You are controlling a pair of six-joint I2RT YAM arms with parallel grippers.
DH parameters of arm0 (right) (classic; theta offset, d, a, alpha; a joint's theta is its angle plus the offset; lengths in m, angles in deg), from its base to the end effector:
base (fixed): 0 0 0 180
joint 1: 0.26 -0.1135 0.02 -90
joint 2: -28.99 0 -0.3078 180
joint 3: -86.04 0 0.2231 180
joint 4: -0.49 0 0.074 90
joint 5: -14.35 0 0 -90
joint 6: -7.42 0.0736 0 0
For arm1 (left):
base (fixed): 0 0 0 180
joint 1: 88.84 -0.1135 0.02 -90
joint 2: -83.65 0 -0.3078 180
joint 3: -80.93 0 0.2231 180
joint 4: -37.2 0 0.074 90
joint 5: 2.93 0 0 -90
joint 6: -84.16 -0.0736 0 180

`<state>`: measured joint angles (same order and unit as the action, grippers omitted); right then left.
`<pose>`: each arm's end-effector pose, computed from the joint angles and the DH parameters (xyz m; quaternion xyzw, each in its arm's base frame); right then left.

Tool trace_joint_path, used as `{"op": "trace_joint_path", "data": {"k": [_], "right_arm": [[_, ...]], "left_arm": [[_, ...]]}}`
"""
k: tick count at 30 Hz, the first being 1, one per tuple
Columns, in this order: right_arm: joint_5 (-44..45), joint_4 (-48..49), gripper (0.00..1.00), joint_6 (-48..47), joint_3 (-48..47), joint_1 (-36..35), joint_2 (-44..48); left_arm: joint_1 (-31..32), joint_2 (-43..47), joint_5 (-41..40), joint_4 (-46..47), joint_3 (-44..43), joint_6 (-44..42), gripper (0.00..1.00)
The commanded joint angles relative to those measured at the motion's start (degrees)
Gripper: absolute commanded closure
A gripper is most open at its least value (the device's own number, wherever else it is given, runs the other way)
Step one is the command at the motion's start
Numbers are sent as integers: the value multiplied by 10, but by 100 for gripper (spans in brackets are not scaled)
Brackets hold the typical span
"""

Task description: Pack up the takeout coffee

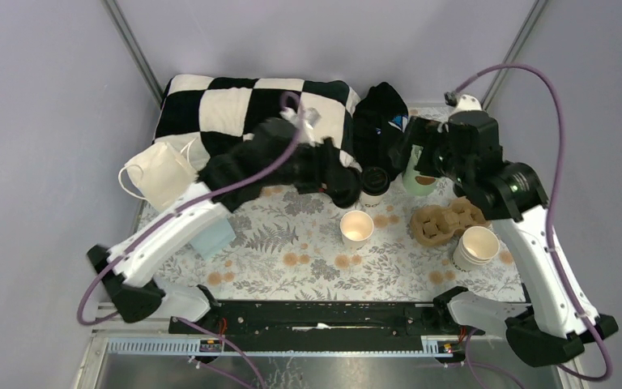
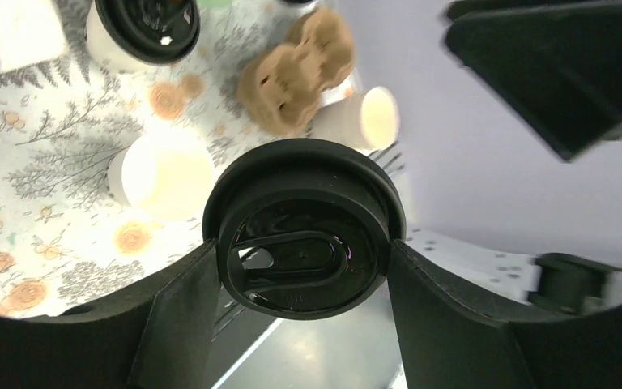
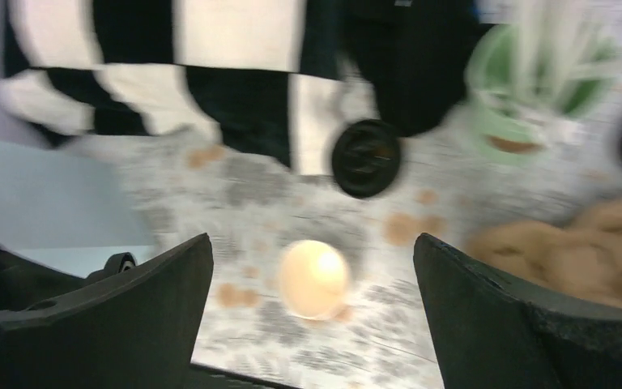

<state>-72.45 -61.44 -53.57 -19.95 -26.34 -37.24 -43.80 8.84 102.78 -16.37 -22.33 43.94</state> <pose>0.1851 0.0860 0.4822 0.0368 0.8289 0.2374 0.5052 0.1743 -0.2028 0.4553 0.0387 0.8384 -0.4693 0.2747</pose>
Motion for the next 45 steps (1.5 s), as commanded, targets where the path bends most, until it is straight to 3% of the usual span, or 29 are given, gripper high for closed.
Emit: {"op": "trace_joint_path", "data": {"k": [1, 6, 17, 26, 45], "right_arm": [[213, -137, 0, -146, -3, 1, 47], [291, -128, 0, -137, 34, 1, 110], [268, -68, 0, -168, 105, 1, 216], [269, -74, 0, -184, 87, 1, 224], [259, -70, 0, -183, 98, 1, 225]], "left_arm": [[84, -95, -177, -108, -59, -77, 40], [140, -170, -255, -141, -81, -115, 41], [164, -268, -269, -154, -118, -165, 41], [164, -345, -244, -169, -197, -197, 39], [164, -367, -221, -185, -197, -198, 39]]}}
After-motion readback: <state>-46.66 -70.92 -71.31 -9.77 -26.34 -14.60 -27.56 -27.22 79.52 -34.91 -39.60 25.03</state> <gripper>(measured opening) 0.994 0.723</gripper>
